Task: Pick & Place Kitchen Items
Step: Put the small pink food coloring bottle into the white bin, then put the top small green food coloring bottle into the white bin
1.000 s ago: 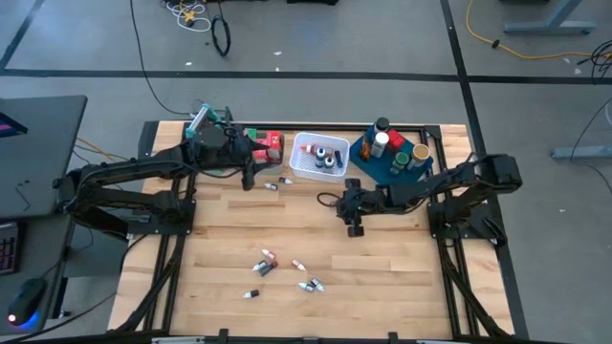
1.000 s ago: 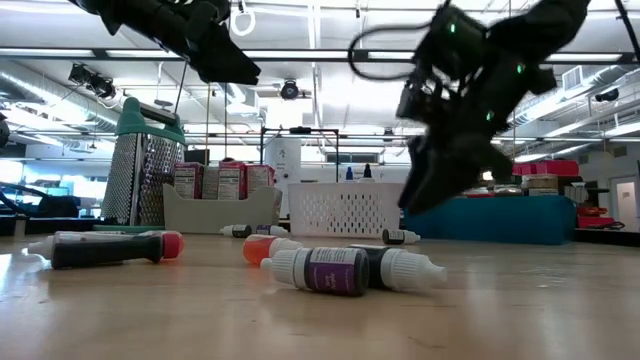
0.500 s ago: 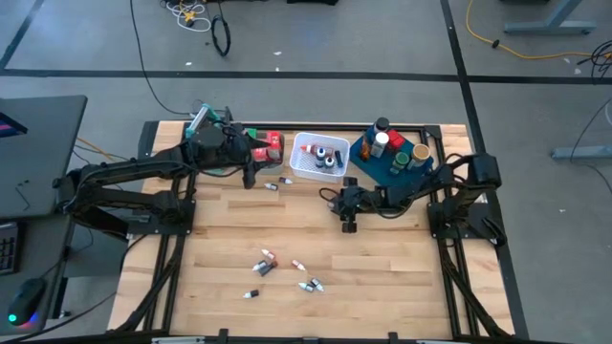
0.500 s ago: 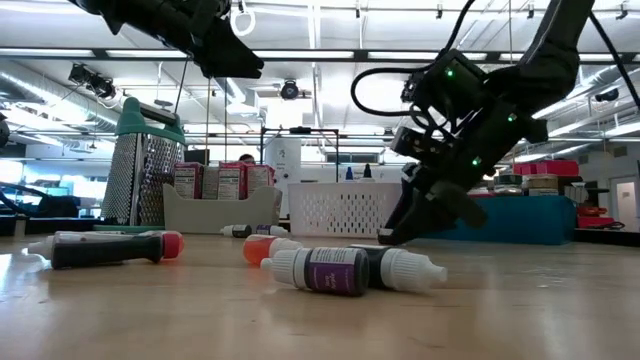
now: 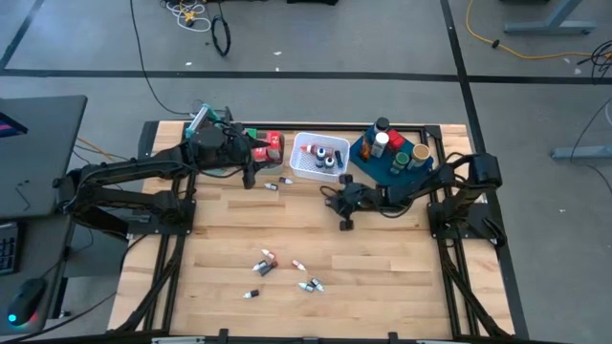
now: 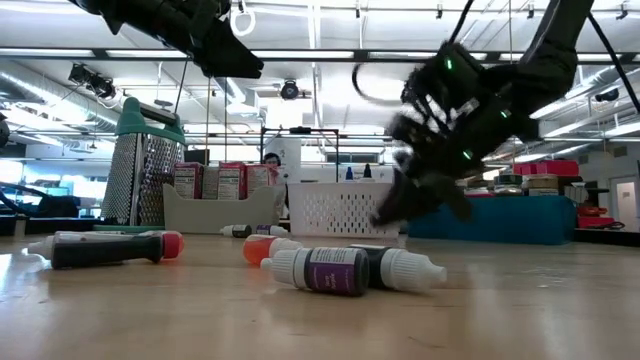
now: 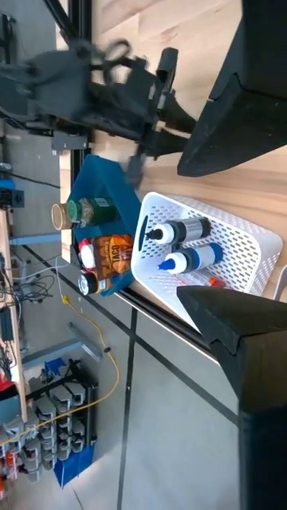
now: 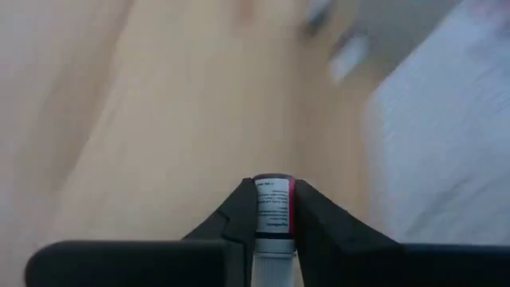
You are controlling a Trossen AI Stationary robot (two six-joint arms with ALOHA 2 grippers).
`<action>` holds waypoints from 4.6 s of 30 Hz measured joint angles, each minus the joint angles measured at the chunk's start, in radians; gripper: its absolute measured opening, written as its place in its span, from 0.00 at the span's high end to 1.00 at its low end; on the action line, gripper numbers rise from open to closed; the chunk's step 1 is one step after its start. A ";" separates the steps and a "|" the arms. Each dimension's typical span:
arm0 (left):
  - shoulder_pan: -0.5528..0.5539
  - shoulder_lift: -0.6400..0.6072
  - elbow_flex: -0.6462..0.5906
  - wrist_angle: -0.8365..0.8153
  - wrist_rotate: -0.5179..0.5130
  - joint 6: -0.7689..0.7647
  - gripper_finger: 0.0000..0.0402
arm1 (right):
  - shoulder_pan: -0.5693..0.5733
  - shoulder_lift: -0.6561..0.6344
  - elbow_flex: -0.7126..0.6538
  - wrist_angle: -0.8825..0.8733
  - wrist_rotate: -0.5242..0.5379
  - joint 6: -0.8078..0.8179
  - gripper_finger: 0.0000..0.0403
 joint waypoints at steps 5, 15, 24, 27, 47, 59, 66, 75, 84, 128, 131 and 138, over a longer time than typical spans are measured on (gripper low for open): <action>0.000 0.000 0.000 -0.002 0.000 0.000 0.39 | 0.000 -0.029 0.072 0.138 0.229 -0.157 0.81; 0.000 0.000 0.000 -0.036 0.000 0.000 0.39 | -0.117 -0.033 0.193 0.213 0.514 -0.177 0.79; 0.000 0.000 0.000 -0.063 0.000 0.001 0.39 | -0.296 -0.033 0.193 0.088 0.244 0.265 0.75; 0.000 0.000 0.000 -0.067 0.000 0.001 0.39 | -0.330 -0.033 0.193 0.066 0.189 0.329 0.73; -0.007 0.027 0.000 -0.150 0.038 -0.011 0.39 | -0.277 -0.046 0.193 0.205 0.183 0.047 0.50; -0.124 0.241 -0.001 -0.227 0.017 -0.085 0.48 | -0.222 -0.141 0.193 0.254 0.047 0.018 0.50; -0.166 0.386 -0.001 -0.231 -0.112 -0.101 0.49 | -0.222 -0.141 0.193 0.253 0.027 -0.001 0.50; -0.151 0.544 -0.001 -0.204 -0.245 -0.081 0.49 | -0.222 -0.140 0.193 0.253 0.027 -0.005 0.50; -0.102 0.652 -0.001 -0.127 -0.215 -0.034 0.49 | -0.222 -0.140 0.193 0.253 0.028 -0.002 0.50; -0.071 0.654 0.293 -0.006 -0.196 0.065 0.77 | -0.222 -0.140 0.193 0.253 0.028 -0.002 0.50; -0.054 0.654 0.303 0.003 -0.195 0.089 0.79 | -0.222 -0.140 0.193 0.253 0.028 -0.002 0.50; 0.011 0.655 0.303 0.000 -0.094 0.097 0.74 | -0.222 -0.139 0.193 0.260 0.028 -0.011 0.50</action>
